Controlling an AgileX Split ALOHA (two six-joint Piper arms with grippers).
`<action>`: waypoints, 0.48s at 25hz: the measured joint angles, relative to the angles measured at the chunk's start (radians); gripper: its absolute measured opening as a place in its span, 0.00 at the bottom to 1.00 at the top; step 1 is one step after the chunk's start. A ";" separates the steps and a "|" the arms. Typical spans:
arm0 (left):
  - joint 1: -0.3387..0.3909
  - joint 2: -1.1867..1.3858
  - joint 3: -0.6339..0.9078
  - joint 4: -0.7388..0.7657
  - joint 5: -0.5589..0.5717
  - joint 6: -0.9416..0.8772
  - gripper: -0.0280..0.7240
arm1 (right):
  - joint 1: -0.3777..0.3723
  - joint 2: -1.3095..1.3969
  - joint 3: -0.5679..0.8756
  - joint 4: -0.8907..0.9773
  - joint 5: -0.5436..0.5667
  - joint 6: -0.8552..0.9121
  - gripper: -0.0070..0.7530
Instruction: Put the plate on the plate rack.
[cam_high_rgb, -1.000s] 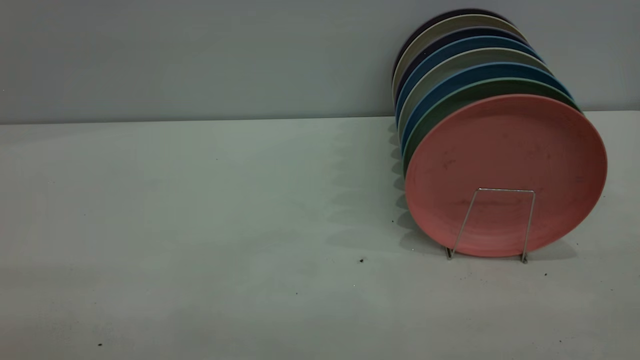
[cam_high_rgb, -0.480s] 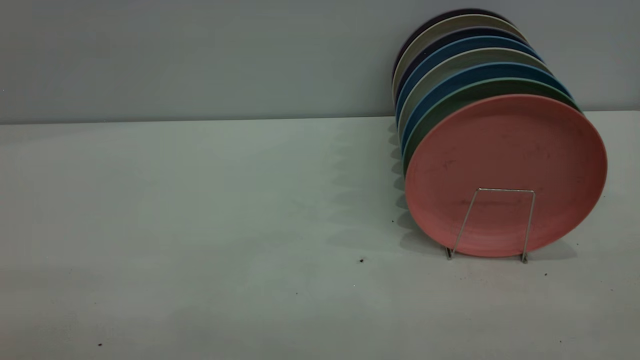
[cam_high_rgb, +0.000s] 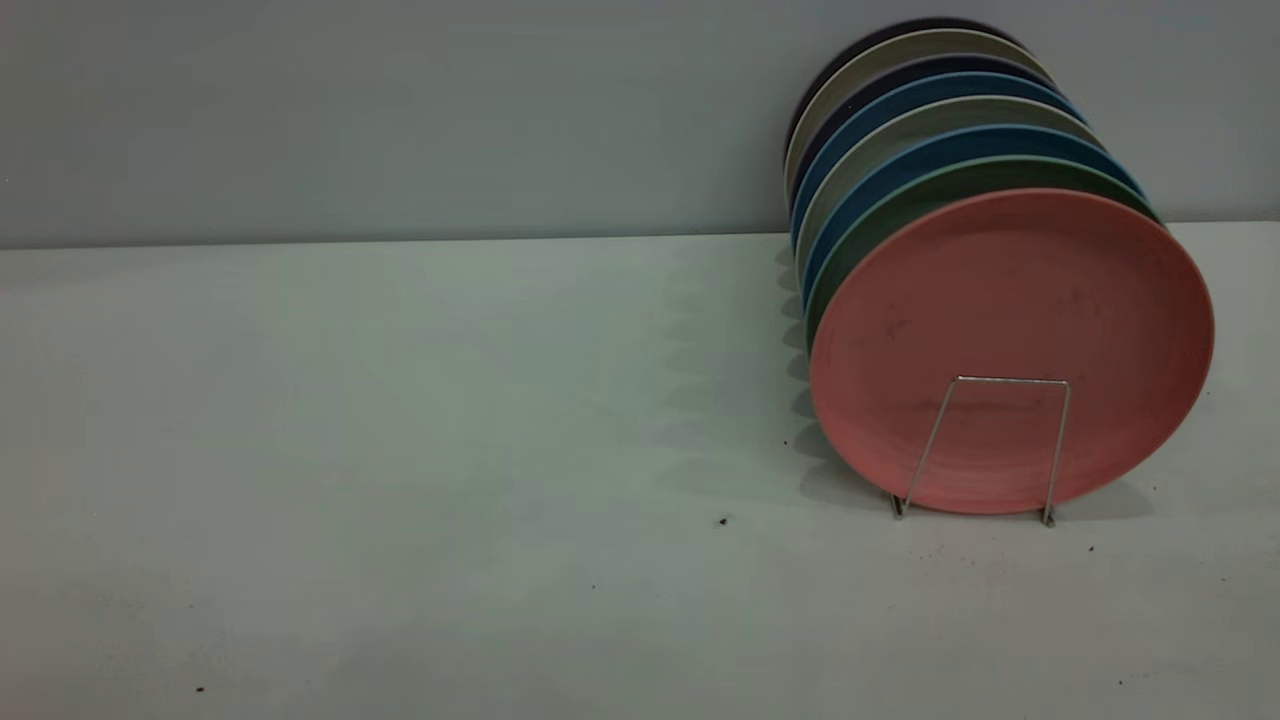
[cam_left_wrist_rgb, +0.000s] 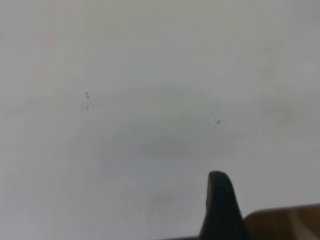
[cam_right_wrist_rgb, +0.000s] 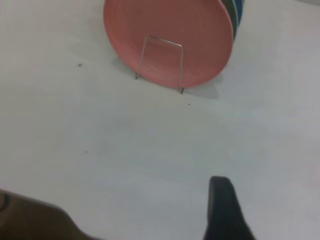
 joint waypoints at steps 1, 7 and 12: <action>0.000 -0.002 0.000 0.000 0.000 0.000 0.72 | 0.000 0.000 0.000 0.000 0.000 0.000 0.63; 0.000 -0.005 0.000 0.000 0.000 -0.003 0.72 | 0.000 0.000 0.000 0.001 0.000 0.000 0.63; 0.000 -0.005 0.000 0.000 0.000 -0.003 0.72 | 0.000 -0.001 0.000 0.001 0.000 0.000 0.63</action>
